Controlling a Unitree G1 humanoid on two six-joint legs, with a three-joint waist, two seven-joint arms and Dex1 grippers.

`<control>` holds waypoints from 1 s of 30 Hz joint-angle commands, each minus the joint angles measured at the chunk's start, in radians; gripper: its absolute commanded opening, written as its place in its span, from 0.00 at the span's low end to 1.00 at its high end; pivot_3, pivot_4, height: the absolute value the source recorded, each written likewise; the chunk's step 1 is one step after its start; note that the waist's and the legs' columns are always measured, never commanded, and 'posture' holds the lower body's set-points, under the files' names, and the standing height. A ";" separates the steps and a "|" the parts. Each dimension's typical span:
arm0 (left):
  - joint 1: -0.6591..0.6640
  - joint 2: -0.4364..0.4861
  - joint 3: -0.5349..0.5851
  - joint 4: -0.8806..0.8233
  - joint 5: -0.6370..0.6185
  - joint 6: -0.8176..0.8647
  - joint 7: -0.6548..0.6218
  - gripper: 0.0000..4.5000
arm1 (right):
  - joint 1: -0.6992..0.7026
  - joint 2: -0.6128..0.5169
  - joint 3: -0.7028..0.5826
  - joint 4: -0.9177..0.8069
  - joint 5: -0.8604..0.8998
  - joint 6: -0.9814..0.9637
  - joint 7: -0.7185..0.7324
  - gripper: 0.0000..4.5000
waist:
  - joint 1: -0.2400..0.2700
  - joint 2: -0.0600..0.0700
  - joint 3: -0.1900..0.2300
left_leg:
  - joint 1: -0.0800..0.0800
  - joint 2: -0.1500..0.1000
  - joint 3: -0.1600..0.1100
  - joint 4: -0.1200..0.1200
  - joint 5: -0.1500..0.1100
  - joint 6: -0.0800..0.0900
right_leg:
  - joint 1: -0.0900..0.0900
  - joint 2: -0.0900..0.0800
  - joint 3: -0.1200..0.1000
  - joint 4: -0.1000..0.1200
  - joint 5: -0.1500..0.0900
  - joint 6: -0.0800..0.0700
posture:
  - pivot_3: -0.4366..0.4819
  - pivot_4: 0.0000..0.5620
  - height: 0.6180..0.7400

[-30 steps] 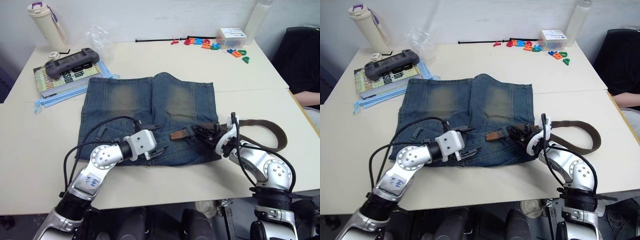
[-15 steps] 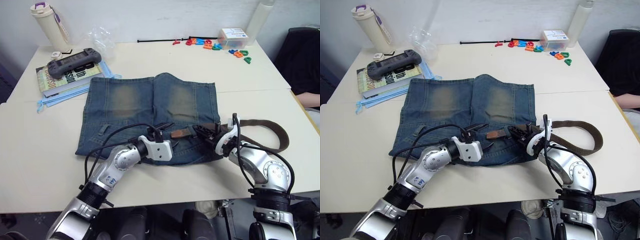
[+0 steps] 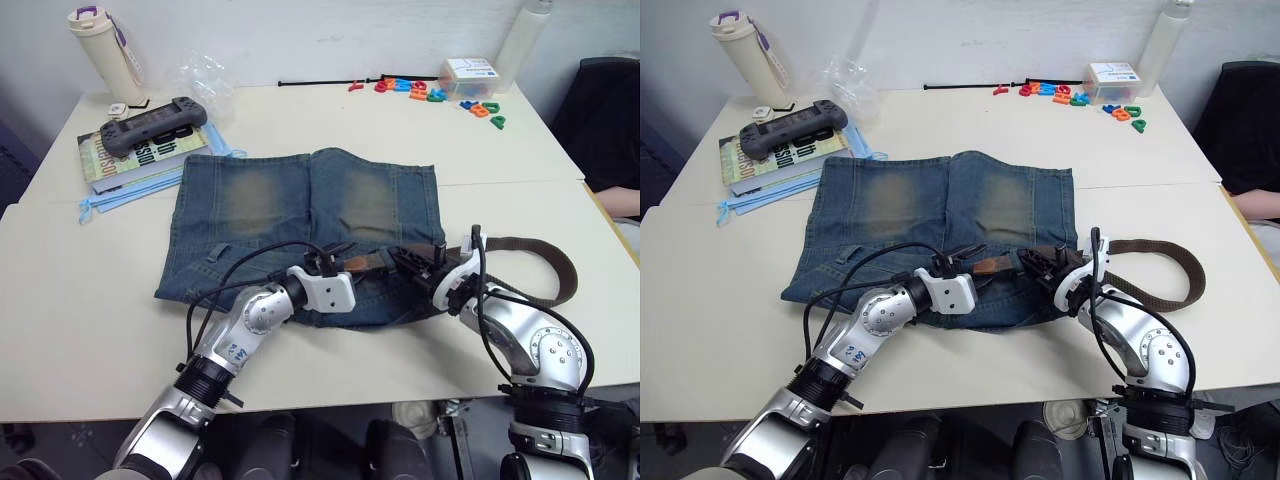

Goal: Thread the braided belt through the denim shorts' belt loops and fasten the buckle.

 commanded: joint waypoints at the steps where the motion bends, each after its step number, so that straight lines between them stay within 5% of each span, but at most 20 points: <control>1: 0.015 -0.006 -0.026 0.036 0.015 0.019 -0.021 0.39 | 0.006 0.003 0.011 -0.053 0.030 -0.010 0.004 0.00 | -0.002 0.000 0.000 | 0.000 0.000 0.000 0.000 0.000 0.000 | 0.000 0.000 0.000 0.000 0.000 0.000 | 0.48 0.27 0.70; 4: 0.018 -0.001 -0.025 0.031 0.018 0.023 -0.028 0.09 | 0.010 0.002 0.012 -0.059 0.029 -0.015 0.004 0.00 | -0.002 0.000 0.000 | 0.000 0.000 0.000 0.000 0.000 0.000 | 0.000 0.000 0.000 0.000 0.000 0.000 | 0.48 0.27 0.70; 14: 0.050 0.023 -0.014 -0.018 0.022 0.042 -0.042 0.09 | 0.025 -0.007 0.022 -0.107 0.017 -0.046 -0.029 0.00 | -0.005 0.000 0.000 | 0.000 0.000 0.000 0.000 0.000 0.000 | 0.000 0.000 0.000 0.000 0.000 0.000 | 0.48 0.27 0.70; 24: 0.097 0.041 -0.010 -0.087 0.002 0.103 -0.089 0.07 | 0.115 -0.082 -0.005 -0.305 0.083 -0.122 -0.114 0.98 | -0.007 0.001 0.000 | 0.000 0.001 0.000 -0.001 -0.001 0.000 | -0.001 0.001 0.000 -0.001 0.000 0.000 | 0.48 0.27 0.70; 30: 0.110 0.039 0.000 -0.135 -0.020 0.159 -0.134 0.07 | 0.228 -0.363 -0.011 -0.529 -0.111 0.005 0.186 0.98 | -0.008 0.003 -0.002 | 0.000 0.002 0.002 -0.001 -0.002 0.001 | 0.000 0.001 0.000 -0.004 0.000 0.000 | 0.48 0.27 0.70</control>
